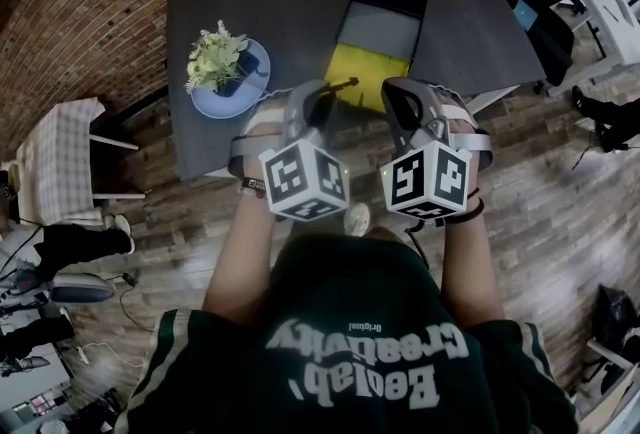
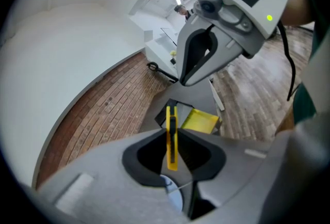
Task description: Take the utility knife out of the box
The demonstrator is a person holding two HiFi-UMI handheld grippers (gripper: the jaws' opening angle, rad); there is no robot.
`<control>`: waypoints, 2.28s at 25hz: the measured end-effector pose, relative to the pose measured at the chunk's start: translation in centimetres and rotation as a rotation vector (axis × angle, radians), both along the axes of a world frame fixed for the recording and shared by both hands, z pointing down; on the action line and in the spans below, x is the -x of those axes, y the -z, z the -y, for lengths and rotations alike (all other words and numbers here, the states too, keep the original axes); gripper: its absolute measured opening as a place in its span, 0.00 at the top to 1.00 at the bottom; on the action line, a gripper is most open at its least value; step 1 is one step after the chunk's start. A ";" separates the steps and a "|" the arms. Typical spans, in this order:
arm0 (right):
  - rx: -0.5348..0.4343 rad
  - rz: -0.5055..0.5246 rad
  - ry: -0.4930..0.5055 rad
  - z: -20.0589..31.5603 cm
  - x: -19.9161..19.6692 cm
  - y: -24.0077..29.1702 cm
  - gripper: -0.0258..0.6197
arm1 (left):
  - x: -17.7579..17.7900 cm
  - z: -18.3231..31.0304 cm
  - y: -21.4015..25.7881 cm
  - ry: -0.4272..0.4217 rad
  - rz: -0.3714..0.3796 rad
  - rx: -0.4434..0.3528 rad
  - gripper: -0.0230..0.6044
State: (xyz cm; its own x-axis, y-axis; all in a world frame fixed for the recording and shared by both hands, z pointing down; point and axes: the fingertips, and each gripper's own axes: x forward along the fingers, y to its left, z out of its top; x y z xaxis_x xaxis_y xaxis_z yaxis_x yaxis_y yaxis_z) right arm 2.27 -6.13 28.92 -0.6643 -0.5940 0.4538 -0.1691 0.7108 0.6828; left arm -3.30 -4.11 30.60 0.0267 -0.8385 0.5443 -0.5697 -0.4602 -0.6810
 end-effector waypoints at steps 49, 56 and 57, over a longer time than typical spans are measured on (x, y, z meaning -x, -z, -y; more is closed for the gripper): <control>0.078 -0.042 -0.150 9.6 3.2 -3.9 0.95 | 3.6 10.3 -4.3 -0.165 -0.012 0.102 0.86; 0.133 -0.044 -0.187 11.3 3.3 -6.3 0.95 | 3.7 12.2 -7.1 -0.207 -0.022 0.164 0.86; 0.140 -0.051 -0.190 11.5 3.3 -6.7 0.95 | 3.8 12.4 -7.6 -0.210 -0.024 0.174 0.86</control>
State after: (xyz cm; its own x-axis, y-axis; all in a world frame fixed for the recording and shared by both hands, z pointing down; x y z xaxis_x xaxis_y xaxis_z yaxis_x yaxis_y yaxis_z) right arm -1.07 -17.60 35.63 -0.5212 -0.6349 0.5703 -0.2765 0.7579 0.5909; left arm -7.07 -16.54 38.16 0.2048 -0.7075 0.6764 -0.4650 -0.6784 -0.5688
